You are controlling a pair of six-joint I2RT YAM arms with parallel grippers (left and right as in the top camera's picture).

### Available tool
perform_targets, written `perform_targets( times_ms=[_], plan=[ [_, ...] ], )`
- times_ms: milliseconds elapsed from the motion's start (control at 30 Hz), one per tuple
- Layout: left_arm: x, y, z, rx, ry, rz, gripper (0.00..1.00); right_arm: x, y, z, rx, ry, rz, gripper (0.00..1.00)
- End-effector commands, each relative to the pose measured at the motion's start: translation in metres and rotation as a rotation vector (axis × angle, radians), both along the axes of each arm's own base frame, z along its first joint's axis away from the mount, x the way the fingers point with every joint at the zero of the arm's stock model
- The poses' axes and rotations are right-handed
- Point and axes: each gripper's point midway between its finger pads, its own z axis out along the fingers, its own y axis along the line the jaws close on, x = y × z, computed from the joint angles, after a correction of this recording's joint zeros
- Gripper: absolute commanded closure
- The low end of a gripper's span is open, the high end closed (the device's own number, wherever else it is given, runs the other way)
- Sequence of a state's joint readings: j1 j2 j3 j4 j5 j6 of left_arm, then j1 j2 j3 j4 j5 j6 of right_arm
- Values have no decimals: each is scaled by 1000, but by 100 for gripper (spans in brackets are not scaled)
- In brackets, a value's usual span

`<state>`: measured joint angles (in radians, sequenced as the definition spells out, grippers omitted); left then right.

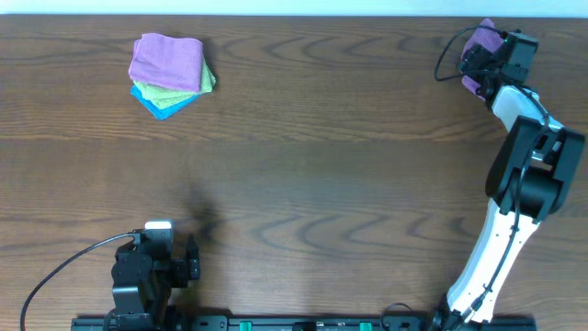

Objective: Fold the cloth
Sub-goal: 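Close the right gripper on the pink cloth's corner, then drag the pink cloth toward the table center with the right gripper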

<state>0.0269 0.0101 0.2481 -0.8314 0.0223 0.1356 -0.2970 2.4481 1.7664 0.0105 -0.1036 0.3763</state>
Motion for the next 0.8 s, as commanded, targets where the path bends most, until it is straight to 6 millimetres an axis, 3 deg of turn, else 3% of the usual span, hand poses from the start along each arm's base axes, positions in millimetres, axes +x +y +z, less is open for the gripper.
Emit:
perform_targets(
  times_ms=[0,33,133,167,333,500,667,767],
  plan=[
    [-9,0,-13,19,61,-15,5,4,6,-11,0,7,12,55],
    [-9,0,-13,19,61,-15,5,6,6,-9,-1,-5,15,70],
    [-9,0,-13,19,61,-15,5,12,11,0,12,-48,47,95],
    [-9,0,-13,19,61,-15,5,14,14,1,20,-57,62,99],
    [-9,0,-13,19,61,-15,5,15,24,14,51,-76,110,99],
    [-9,0,-13,19,61,-15,5,8,31,54,35,-74,148,99],
    [-9,0,-13,19,61,-15,5,-20,54,99,-42,11,254,99],
    [-9,0,-13,19,61,-15,5,-47,82,128,-83,80,355,99]
  ],
)
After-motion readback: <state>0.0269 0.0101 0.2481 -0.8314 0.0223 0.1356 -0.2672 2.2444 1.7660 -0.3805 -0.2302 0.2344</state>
